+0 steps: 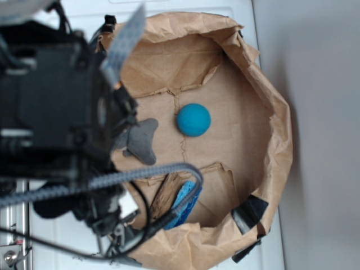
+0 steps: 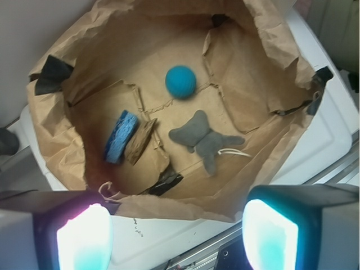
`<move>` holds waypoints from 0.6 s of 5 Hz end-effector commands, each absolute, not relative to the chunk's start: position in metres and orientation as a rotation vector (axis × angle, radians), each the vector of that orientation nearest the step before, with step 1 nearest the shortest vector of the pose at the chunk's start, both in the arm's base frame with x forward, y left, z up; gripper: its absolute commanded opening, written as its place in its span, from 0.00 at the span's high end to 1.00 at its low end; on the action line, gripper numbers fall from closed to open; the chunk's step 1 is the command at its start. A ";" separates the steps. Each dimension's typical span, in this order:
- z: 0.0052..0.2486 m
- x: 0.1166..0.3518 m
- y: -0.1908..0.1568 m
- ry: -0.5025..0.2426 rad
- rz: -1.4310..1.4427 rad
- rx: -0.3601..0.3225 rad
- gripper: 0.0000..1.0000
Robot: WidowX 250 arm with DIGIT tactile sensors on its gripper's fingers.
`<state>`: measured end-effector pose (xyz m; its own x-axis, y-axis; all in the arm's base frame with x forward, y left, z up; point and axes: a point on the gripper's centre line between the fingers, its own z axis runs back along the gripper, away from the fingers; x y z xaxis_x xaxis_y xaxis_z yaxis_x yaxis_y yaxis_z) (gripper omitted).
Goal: Grab the blue sponge.
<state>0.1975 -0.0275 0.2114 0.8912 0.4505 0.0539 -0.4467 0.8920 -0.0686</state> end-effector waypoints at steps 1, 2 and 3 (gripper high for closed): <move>0.224 0.203 -0.021 -0.117 0.475 -0.070 0.00; 0.201 0.209 -0.027 -0.137 0.476 -0.065 0.00; 0.177 0.224 -0.032 -0.119 0.477 -0.005 0.00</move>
